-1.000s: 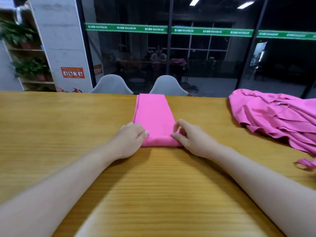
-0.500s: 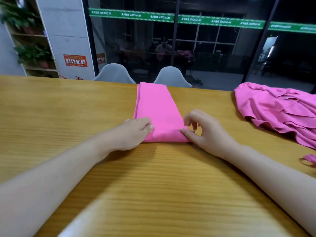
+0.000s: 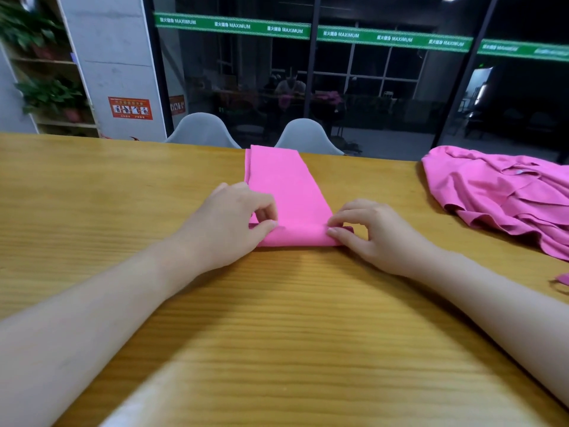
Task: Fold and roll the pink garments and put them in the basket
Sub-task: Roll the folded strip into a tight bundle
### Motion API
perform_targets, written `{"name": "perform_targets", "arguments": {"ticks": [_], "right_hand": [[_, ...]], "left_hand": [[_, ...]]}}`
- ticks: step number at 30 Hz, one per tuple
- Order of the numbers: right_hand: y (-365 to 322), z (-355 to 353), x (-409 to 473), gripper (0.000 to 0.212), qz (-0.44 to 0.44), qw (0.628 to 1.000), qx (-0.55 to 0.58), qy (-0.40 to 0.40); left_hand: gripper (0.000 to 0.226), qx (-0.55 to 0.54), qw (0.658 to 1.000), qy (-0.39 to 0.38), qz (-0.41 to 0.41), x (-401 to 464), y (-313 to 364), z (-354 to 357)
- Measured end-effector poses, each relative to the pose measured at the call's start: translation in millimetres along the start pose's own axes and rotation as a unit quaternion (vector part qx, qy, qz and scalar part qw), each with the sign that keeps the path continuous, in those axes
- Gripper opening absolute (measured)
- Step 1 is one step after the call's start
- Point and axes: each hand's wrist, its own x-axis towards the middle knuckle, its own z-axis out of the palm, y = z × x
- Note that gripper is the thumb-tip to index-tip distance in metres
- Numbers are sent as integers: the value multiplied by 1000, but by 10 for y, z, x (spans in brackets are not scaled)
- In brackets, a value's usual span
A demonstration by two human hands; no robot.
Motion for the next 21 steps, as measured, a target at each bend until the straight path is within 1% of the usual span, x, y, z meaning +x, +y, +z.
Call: {"name": "perform_targets", "arguments": {"ticks": [2, 4, 8, 10, 11, 13, 14, 17, 21], "right_hand": [[42, 36, 29, 17, 21, 1000, 11, -2], [69, 81, 42, 16, 36, 999, 19, 0], [65, 83, 19, 15, 29, 999, 3, 42], [65, 26, -7, 21, 22, 999, -4, 36], [71, 9, -21, 28, 21, 1000, -9, 21], [84, 15, -32, 41, 30, 999, -16, -1], [87, 37, -25, 42, 34, 999, -16, -3], [85, 89, 43, 30, 47, 999, -16, -2], [55, 95, 78, 23, 63, 997, 9, -44]], "left_hand": [[17, 16, 1000, -11, 7, -12, 3, -19], [24, 22, 999, -35, -9, -16, 19, -24], [20, -1, 996, -57, -70, -34, 36, 12], [18, -37, 994, -61, -84, -29, 8, 32], [17, -49, 993, -64, -88, -19, -5, 38], [15, -50, 992, -72, -90, 16, -15, 49], [16, -46, 992, -77, -92, 32, -17, 56], [24, -52, 988, -80, -122, 88, -7, 61], [41, -19, 985, -89, -149, 88, 53, 42]]}}
